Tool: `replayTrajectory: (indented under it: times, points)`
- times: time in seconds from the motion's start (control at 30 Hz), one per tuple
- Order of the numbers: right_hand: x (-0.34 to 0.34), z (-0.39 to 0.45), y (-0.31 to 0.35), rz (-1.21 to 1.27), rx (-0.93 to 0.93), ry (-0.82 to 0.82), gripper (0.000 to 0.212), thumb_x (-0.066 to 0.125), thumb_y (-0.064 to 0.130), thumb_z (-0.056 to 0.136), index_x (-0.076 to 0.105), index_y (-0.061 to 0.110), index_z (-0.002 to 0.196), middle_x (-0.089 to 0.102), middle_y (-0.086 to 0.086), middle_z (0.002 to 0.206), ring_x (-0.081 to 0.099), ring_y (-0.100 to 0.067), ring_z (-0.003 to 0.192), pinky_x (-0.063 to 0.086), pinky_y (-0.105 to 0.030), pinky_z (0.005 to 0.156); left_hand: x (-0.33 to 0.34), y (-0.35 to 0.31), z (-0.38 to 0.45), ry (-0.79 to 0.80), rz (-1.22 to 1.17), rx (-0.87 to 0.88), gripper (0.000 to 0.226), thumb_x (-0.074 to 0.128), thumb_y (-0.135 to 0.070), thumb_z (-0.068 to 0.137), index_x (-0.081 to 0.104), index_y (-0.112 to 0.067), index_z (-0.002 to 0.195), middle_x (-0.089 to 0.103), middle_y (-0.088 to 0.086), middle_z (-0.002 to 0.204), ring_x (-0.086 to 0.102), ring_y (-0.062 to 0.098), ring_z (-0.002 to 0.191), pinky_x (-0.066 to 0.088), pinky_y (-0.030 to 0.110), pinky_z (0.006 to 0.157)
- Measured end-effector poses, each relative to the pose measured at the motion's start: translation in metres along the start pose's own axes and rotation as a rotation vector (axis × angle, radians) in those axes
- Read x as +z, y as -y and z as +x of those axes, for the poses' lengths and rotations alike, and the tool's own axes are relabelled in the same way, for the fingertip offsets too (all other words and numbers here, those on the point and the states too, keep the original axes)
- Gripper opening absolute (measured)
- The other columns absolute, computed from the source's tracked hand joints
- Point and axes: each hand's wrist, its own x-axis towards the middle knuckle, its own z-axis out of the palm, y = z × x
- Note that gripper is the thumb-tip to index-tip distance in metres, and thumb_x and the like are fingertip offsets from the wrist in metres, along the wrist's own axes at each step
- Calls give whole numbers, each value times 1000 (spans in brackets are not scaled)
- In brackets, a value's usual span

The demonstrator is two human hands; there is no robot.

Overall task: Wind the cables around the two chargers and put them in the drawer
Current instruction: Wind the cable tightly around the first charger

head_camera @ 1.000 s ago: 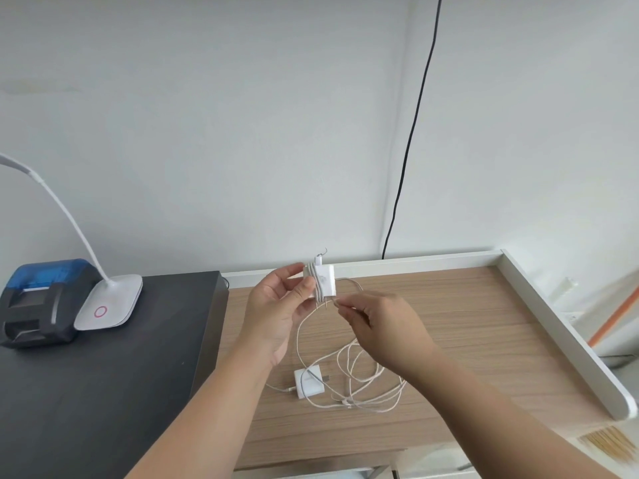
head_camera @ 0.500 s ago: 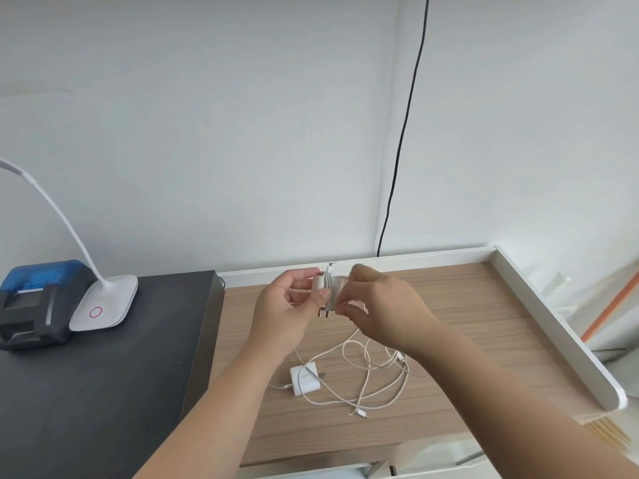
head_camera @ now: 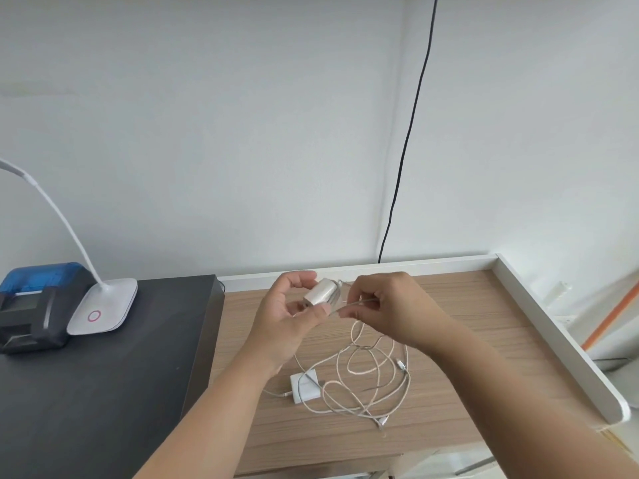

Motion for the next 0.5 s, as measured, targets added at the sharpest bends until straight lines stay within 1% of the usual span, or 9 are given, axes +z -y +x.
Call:
replayTrajectory:
  times: [0.07,0.1,0.17,0.27,0.37,0.4,0.43,0.47,0.5]
  points:
    - [-10,2,-7,71,68,16,18,79,32,76,64,22,70,41,12,44,38,-7,46,27,-15,49,-10,0,0,11,75,0,42,81,-26,62,66,-30,102,69,-7,97,61,16,81,51,33,74]
    - [-14,3,-9,123,101,13,17,79,30,76,66,22,70,39,11,44,33,-8,45,25,-15,48,-14,1,-1,32,102,2,39,81,-24,64,68,-29,101,72,-5,96,62,15,82,51,32,76]
    - [-21,6,-14,213,136,3,13,79,27,76,69,21,72,34,9,45,26,-7,46,24,-17,47,-17,0,-3,80,104,6,35,79,-17,67,70,-25,100,74,-4,102,64,12,85,51,28,79]
    - [-20,12,-14,254,129,-13,8,78,25,79,72,21,75,32,3,48,25,-9,48,24,-18,47,-17,1,-7,127,65,10,40,82,-23,63,73,-24,101,70,-3,113,62,12,88,50,23,79]
    - [-11,16,-13,356,144,-78,10,80,28,75,73,21,74,29,3,48,25,-13,51,24,-22,49,-17,0,-9,182,55,-22,42,82,-24,63,74,-26,104,72,4,102,60,16,88,50,27,83]
    - [-7,18,-15,417,162,-92,12,80,31,74,73,21,73,30,-2,48,25,-19,52,25,-24,51,-17,0,-10,199,48,-26,41,82,-22,64,74,-26,104,72,3,98,61,15,88,51,25,82]
    - [-3,18,-16,466,174,-91,16,80,35,72,73,21,74,35,-14,50,27,-27,53,26,-26,54,-17,-2,-11,208,30,-20,40,81,-20,65,74,-26,104,72,3,97,62,13,87,51,25,82]
    - [3,19,-18,502,190,-81,20,79,39,71,74,20,75,43,-26,55,31,-30,54,29,-30,56,-17,-3,-12,209,9,-6,40,81,-20,65,74,-24,104,72,3,98,62,13,88,52,25,82]
    - [7,19,-18,550,210,-67,22,78,40,71,75,19,78,51,-31,62,37,-28,54,33,-32,59,-17,-5,-12,207,-12,14,40,81,-19,65,73,-22,105,71,5,101,62,14,90,52,26,83]
